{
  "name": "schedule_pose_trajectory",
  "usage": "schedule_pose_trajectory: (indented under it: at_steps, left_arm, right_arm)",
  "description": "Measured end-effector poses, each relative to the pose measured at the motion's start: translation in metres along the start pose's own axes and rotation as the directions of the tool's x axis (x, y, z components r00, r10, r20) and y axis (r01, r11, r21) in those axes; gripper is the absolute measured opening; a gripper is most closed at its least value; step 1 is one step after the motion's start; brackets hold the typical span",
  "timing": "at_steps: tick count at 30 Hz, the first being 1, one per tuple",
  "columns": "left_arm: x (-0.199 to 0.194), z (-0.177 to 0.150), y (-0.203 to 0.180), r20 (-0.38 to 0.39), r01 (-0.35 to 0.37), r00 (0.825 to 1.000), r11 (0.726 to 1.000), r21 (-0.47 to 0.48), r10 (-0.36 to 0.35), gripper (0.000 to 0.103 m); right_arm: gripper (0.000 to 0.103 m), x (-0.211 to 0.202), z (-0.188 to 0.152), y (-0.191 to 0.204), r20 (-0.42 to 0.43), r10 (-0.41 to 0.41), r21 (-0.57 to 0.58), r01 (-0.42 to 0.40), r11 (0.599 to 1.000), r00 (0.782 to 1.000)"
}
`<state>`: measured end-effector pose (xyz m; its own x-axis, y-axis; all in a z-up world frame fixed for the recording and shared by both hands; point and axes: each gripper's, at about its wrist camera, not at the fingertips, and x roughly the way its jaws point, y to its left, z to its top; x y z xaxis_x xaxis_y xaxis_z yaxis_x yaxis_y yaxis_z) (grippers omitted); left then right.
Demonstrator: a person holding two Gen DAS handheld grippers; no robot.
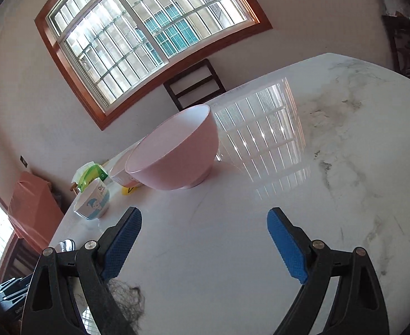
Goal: Organize plates and bowls
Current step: 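Move both tools toward the rim of the large pink bowl, then close both tools on opposite sides of the pink bowl's rim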
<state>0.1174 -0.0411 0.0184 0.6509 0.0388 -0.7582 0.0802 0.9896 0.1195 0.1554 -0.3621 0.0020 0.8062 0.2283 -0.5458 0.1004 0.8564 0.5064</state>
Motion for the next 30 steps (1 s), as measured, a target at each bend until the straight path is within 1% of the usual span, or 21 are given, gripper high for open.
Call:
schedule_pose_trajectory:
  at_steps: [2, 4, 6, 8, 9, 10, 11, 12, 13, 15, 16, 17, 19, 20, 21, 24, 29, 30]
  left_arm:
    - [0.01, 0.012, -0.01, -0.036, 0.103, 0.994, 0.994, -0.023, -0.104, 0.03]
    - [0.019, 0.027, -0.021, -0.065, 0.193, 0.978, 0.979, -0.058, -0.197, 0.03]
    - [0.031, 0.045, -0.03, -0.09, 0.297, 0.947, 0.948, -0.113, -0.308, 0.03]
    - [0.041, 0.065, -0.038, -0.084, 0.381, 0.913, 0.908, -0.174, -0.4, 0.03]
    - [0.046, 0.075, -0.042, -0.073, 0.415, 0.897, 0.888, -0.196, -0.435, 0.03]
    - [0.051, 0.087, -0.047, -0.063, 0.436, 0.887, 0.876, -0.207, -0.457, 0.03]
    - [0.056, 0.099, -0.052, -0.058, 0.456, 0.877, 0.864, -0.215, -0.477, 0.03]
    - [0.062, 0.111, -0.057, -0.054, 0.482, 0.861, 0.847, -0.225, -0.505, 0.03]
    - [0.069, 0.123, -0.061, -0.053, 0.497, 0.851, 0.834, -0.24, -0.522, 0.03]
    - [0.088, 0.145, -0.068, -0.068, 0.511, 0.836, 0.817, -0.266, -0.545, 0.03]
    - [0.098, 0.154, -0.072, -0.082, 0.514, 0.828, 0.809, -0.284, -0.555, 0.03]
    - [0.107, 0.161, -0.075, -0.095, 0.511, 0.824, 0.804, -0.304, -0.559, 0.03]
    - [0.123, 0.172, -0.08, -0.122, 0.509, 0.812, 0.795, -0.33, -0.571, 0.03]
    - [0.13, 0.175, -0.082, -0.132, 0.503, 0.81, 0.792, -0.345, -0.572, 0.03]
    - [0.134, 0.179, -0.083, -0.13, 0.507, 0.804, 0.784, -0.359, -0.58, 0.03]
    - [0.144, 0.184, -0.088, -0.135, 0.5, 0.804, 0.782, -0.372, -0.579, 0.036]
    - [0.157, 0.187, -0.093, -0.153, 0.481, 0.806, 0.784, -0.393, -0.571, 0.037]
    - [0.158, 0.181, -0.09, -0.153, 0.478, 0.805, 0.781, -0.402, -0.573, 0.037]
  right_arm:
    - [0.09, 0.006, 0.008, -0.009, -0.008, 0.0, 0.019, 0.0, 1.0, 1.0]
    - [0.09, 0.011, 0.016, -0.018, -0.017, 0.002, 0.032, -0.002, 0.999, 1.0]
    - [0.09, 0.018, 0.024, -0.026, -0.034, 0.006, 0.052, -0.004, 0.999, 0.999]
    - [0.088, 0.026, 0.031, -0.033, -0.054, 0.012, 0.07, -0.008, 0.998, 0.998]
    - [0.083, 0.03, 0.034, -0.035, -0.066, 0.01, 0.073, -0.005, 0.997, 0.998]
    - [0.079, 0.034, 0.039, -0.034, -0.082, -0.007, 0.057, 0.012, 0.998, 0.997]
    - [0.069, 0.037, 0.045, -0.032, -0.094, -0.033, 0.021, 0.035, 0.999, 0.995]
    - [0.064, 0.039, 0.053, -0.028, -0.101, -0.052, -0.016, 0.051, 0.999, 0.994]
    - [0.057, 0.039, 0.063, -0.026, -0.104, -0.058, -0.034, 0.054, 0.998, 0.993]
    - [0.057, 0.038, 0.086, -0.024, -0.107, -0.05, -0.038, 0.046, 0.998, 0.993]
    - [0.057, 0.04, 0.098, -0.021, -0.123, -0.05, -0.055, 0.044, 0.998, 0.991]
    - [0.057, 0.043, 0.11, -0.018, -0.139, -0.052, -0.075, 0.042, 0.996, 0.989]
    - [0.058, 0.049, 0.129, -0.013, -0.165, -0.064, -0.104, 0.048, 0.993, 0.984]
    - [0.063, 0.054, 0.137, -0.01, -0.183, -0.068, -0.114, 0.048, 0.992, 0.981]
    - [0.066, 0.059, 0.143, -0.008, -0.196, -0.076, -0.124, 0.052, 0.991, 0.978]
    - [0.067, 0.078, 0.153, 0.001, -0.236, -0.121, -0.179, 0.08, 0.981, 0.964]
    - [0.066, 0.112, 0.152, 0.011, -0.306, -0.172, -0.243, 0.098, 0.965, 0.936]
    - [0.061, 0.116, 0.15, 0.014, -0.318, -0.185, -0.261, 0.101, 0.96, 0.93]
